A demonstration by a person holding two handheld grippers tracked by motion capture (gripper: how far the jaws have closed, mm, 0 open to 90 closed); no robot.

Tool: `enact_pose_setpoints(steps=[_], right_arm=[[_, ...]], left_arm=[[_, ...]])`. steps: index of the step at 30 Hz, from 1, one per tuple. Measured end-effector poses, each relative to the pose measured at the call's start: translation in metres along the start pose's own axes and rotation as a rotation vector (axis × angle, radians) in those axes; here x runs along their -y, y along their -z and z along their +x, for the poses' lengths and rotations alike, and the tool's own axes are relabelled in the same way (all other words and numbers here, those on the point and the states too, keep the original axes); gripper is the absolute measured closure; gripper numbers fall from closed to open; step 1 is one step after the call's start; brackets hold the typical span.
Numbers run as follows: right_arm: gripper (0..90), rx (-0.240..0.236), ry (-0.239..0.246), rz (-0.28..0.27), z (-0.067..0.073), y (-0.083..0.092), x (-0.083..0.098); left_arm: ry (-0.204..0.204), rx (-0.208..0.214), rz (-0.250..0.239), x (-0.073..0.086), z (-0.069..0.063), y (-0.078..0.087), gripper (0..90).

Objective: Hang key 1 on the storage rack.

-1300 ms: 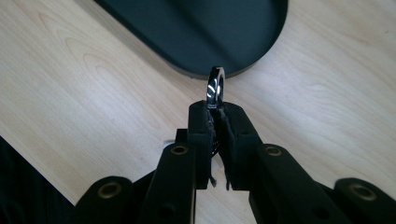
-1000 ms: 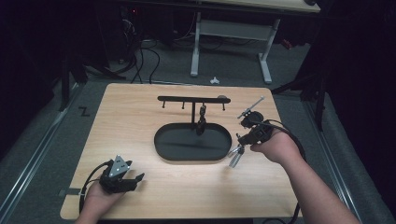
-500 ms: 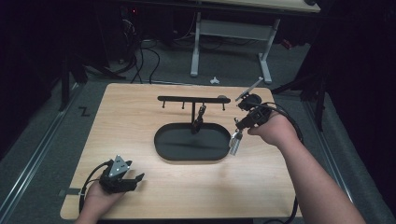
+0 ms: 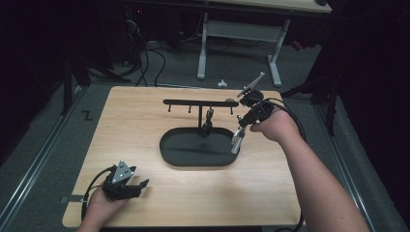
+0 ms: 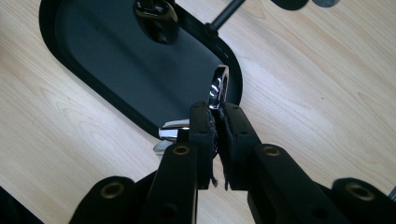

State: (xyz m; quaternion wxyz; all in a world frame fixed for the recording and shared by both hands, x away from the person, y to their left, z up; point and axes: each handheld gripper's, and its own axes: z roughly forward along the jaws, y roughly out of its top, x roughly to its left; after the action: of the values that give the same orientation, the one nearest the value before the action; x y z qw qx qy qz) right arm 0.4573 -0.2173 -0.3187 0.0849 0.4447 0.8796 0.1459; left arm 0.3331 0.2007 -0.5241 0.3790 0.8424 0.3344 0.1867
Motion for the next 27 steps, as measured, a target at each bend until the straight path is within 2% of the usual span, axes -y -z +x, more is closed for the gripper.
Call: enact_pose_setpoints(steps=[7,14,16,19,27], right_arm=[[84.1,-0.019,0.029,-0.005,0.009,-0.004,-0.009],[84.1,-0.023,0.017,-0.006,0.014,-0.007,-0.016],[84.1,-0.025,0.024,-0.006,0.013,-0.008,-0.018],[84.0,-0.021,0.001,-0.005,0.009,-0.008,-0.020],[83.9,-0.030,-0.019,-0.019,-0.002,-0.009,-0.022]], left_arm=[[0.001,0.000,-0.002,0.000,0.000,0.000,30.8],[0.000,0.001,-0.001,0.000,0.000,0.000,30.8],[0.001,0.002,-0.001,0.000,0.000,0.000,30.8],[0.003,0.001,-0.004,0.001,0.001,0.000,30.8],[0.002,0.003,0.001,0.001,0.001,0.000,30.8]])
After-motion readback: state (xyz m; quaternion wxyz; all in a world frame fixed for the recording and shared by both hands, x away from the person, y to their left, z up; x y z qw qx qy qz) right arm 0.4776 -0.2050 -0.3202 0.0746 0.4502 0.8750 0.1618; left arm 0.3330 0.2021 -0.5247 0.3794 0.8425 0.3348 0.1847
